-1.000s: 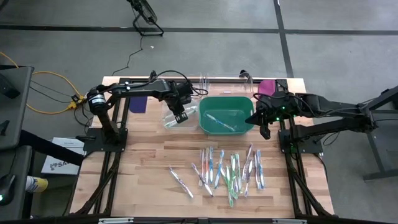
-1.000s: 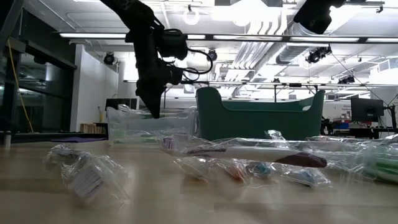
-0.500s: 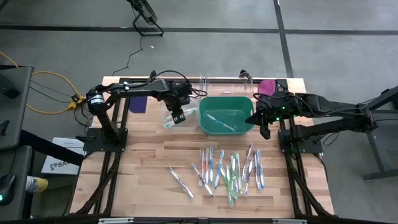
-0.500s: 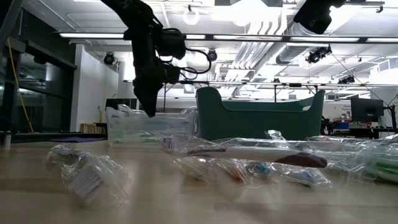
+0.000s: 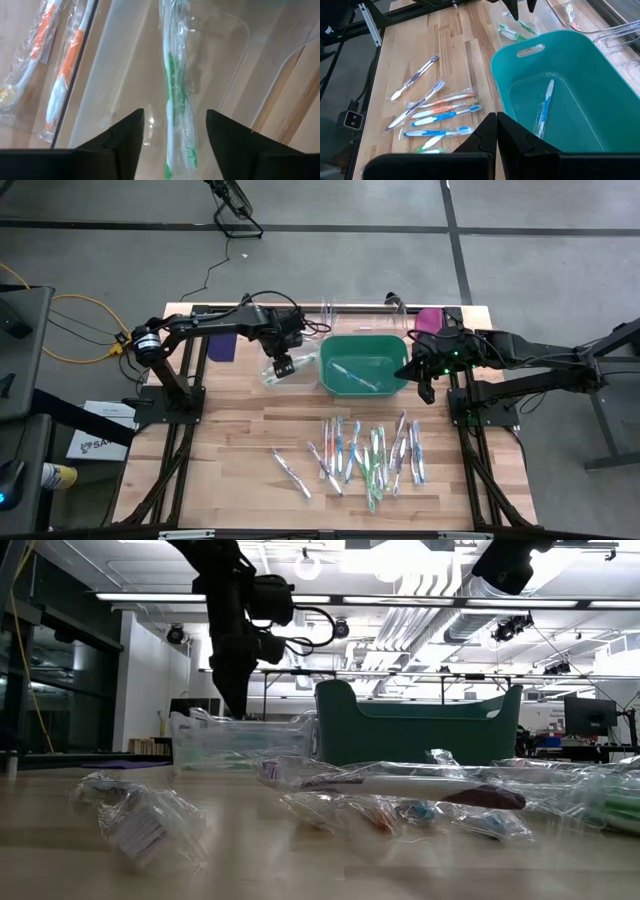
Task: Pick & Place Toothbrushes
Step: Put the purple toothbrush into the right transparent bin
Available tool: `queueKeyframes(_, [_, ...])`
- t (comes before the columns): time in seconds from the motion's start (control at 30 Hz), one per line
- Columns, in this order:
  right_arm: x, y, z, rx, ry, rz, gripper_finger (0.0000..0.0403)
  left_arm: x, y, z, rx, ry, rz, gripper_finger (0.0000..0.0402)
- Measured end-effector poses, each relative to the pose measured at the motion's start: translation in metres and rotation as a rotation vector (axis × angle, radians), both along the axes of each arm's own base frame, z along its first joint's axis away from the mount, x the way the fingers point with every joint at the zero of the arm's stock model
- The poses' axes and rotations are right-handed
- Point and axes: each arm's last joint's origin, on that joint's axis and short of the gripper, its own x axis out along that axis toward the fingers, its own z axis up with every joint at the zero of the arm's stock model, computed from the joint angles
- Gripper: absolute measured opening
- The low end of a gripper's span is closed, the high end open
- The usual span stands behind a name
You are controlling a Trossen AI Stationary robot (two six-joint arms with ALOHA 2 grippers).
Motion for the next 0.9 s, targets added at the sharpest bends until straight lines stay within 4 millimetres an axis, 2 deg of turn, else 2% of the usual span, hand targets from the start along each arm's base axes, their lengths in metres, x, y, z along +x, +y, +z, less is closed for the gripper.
queueKeyframes(0.2, [0.000, 0.000, 0.000, 0.000, 0.000, 0.000, 0.0004, -0.002, -0.001, 0.000, -0.006, 0.019, -0.011, 0.0270])
queueKeyframes(0.3, [0.000, 0.000, 0.000, 0.000, 0.000, 0.000, 0.0004, -0.002, -0.001, 0.000, -0.003, 0.020, -0.033, 0.0283])
queueKeyframes(0.5, [0.000, 0.000, 0.000, 0.000, 0.000, 0.000, 0.0004, -0.006, -0.006, 0.013, -0.005, -0.045, -0.095, 0.0280])
queueKeyframes(0.67, [0.000, 0.000, 0.000, 0.000, 0.000, 0.000, 0.0004, -0.010, -0.014, 0.035, 0.040, -0.143, -0.126, 0.0270])
queueKeyframes(0.9, [0.000, 0.000, 0.000, 0.000, 0.000, 0.000, 0.0004, -0.015, -0.040, 0.065, 0.146, -0.268, -0.193, 0.0261])
